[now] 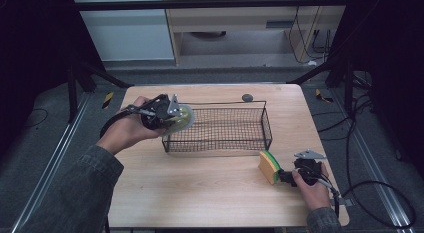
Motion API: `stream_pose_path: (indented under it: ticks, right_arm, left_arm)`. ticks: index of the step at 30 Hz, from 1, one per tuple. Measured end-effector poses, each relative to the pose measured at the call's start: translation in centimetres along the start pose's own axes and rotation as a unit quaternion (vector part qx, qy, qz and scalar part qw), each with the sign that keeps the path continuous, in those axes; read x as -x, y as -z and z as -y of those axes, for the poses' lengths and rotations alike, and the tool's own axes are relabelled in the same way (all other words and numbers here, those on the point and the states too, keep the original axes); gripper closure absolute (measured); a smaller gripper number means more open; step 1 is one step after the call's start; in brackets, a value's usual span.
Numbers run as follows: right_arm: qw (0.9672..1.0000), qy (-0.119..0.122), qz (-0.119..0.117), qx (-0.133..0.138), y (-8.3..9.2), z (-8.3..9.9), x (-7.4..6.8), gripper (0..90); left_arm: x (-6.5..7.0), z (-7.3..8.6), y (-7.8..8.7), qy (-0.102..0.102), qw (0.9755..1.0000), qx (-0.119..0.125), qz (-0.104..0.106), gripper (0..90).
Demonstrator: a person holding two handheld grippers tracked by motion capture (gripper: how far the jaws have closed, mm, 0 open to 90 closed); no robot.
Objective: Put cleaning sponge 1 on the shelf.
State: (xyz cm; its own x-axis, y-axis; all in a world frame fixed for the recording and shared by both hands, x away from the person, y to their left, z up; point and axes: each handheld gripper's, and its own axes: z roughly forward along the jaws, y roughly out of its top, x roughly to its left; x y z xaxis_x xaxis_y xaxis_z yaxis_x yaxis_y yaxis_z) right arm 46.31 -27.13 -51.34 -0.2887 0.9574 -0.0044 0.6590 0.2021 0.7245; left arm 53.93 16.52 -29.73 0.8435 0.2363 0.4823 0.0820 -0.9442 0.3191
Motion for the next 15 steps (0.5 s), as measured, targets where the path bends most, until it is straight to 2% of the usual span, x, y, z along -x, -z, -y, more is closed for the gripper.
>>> stream_pose_path:
  ticks: [7, 9, 15]
  right_arm:
    - [1.0000, 0.002, -0.002, 0.000, 0.0, 0.0, 0.0, 0.5]
    - [1.0000, 0.002, -0.002, 0.000, 0.0, 0.0, 0.0, 0.6]
    - [1.0000, 0.002, -0.002, 0.000, 0.0, 0.0, 0.0, 0.5]
  left_arm:
    - [-1.0, -0.6, -0.8, -0.008, 0.9999, 0.004, 0.007, 70.6]
    - [-1.4, -0.7, -1.0, -0.012, 0.9999, -0.002, 0.005, 70.6]
    - [-1.9, -1.1, -1.6, -0.019, 0.9998, -0.001, 0.003, 70.6]
